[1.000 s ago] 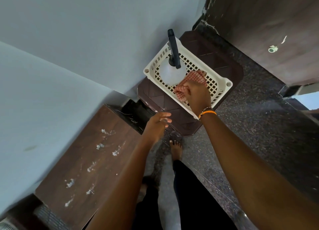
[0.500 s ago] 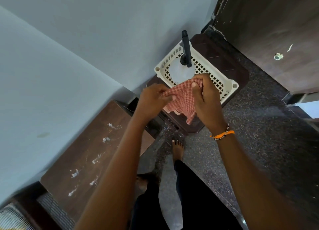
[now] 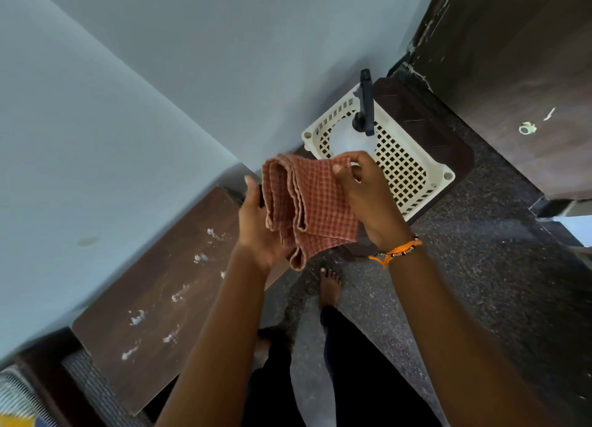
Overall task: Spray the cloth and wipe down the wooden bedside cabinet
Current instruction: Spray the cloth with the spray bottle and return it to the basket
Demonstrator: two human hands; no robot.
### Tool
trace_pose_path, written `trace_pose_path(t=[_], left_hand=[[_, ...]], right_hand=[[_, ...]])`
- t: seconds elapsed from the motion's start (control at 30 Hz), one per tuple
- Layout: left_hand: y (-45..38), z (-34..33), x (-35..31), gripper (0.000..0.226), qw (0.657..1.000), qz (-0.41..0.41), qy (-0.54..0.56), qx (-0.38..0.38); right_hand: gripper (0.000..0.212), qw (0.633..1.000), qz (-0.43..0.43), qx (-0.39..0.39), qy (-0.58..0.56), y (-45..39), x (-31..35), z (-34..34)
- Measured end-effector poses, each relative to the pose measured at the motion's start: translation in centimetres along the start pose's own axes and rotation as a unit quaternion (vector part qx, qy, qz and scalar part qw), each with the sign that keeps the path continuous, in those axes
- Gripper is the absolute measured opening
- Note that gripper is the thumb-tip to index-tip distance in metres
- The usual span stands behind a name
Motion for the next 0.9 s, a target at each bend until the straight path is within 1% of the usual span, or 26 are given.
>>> trace_pose_path(t=[0.03, 0.1, 0.17, 0.27, 0.3, 0.33, 0.4, 0.47, 0.53, 0.57, 0.63, 0.67, 0.77, 0.83, 0.9], left_hand=[[-0.3, 0.1, 0.5, 0.078, 1.0, 0.017, 0.011, 0.009], [-0.5, 0.1, 1.0, 0.081, 1.0, 0.026, 0.001, 0.004], [-0.8, 0.2, 1.4, 0.074, 1.0, 0.022, -0.013, 0.006], [-1.3, 0.0, 1.5, 0.049, 1.0, -0.006, -0.018, 0.009], [-1.4, 0.1, 1.4, 0.042, 1.0, -0.017, -0.016, 0.006], [-1.6, 0.4, 1.4, 0.038, 1.0, -0.024, -0.016, 0.007], [-1.5, 0.8, 1.3, 0.034, 0.999, -0.02, -0.02, 0.017], [-1.3, 1.3, 1.4, 0.037, 0.999, -0.003, -0.027, 0.031], [-1.0, 2.3, 1.6, 0.032, 0.999, 0.01, -0.02, 0.047], [-0.9, 2.8, 1.6, 0.038, 0.998, 0.012, -0.008, 0.055], [-0.9, 3.8, 1.6, 0.062, 0.998, 0.003, 0.004, 0.06], [-0.9, 4.2, 1.5, 0.066, 0.998, -0.006, 0.005, 0.059], [-0.8, 4.9, 0.7, 0.067, 0.998, -0.044, 0.003, 0.055], [-0.7, 5.1, -0.1, 0.064, 0.996, -0.07, -0.002, 0.055], [-0.6, 5.1, -0.8, 0.055, 0.994, -0.091, -0.002, 0.061]], right_hand=[[0.017, 0.999, -0.014, 0.002, 0.033, -0.6, -0.5, 0.2], [0.019, 0.998, -0.025, 0.003, 0.051, -1.6, -1.4, 1.1], [0.016, 0.999, -0.017, -0.02, 0.044, -2.3, -2.0, 1.8], [0.01, 0.987, -0.022, -0.151, 0.042, -4.5, -2.6, 2.7], [0.015, 0.983, -0.018, -0.177, 0.044, -5.5, -2.7, 2.9], [0.024, 0.983, -0.007, -0.178, 0.044, -6.6, -2.7, 3.0], [0.038, 0.989, 0.024, -0.134, 0.063, -8.7, -2.8, 2.9], [0.034, 0.99, 0.042, -0.091, 0.097, -10.2, -2.8, 2.4], [0.027, 0.99, 0.06, -0.08, 0.096, -11.0, -2.9, 2.0], [0.025, 0.99, 0.075, -0.079, 0.089, -11.2, -3.0, 1.9], [0.022, 0.988, 0.102, -0.077, 0.085, -11.0, -3.3, 1.8], [0.022, 0.987, 0.114, -0.075, 0.08, -10.5, -3.2, 1.8], [0.031, 0.981, 0.163, -0.098, 0.049, -8.3, -2.1, 2.0], [0.029, 0.971, 0.201, -0.129, 0.007, -6.4, -0.8, 2.1], [0.026, 0.965, 0.223, -0.132, -0.028, -4.4, 0.6, 1.8]])
Point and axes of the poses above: each hand's wrist, its own y-axis away from the middle knuckle, its own z-axis out of the back of the hand, x = y × z, the point moved 1 cm from there along -y, towards the middle knuckle, and after that the axes turned 1 degree about -x, right-handed, at the moved point
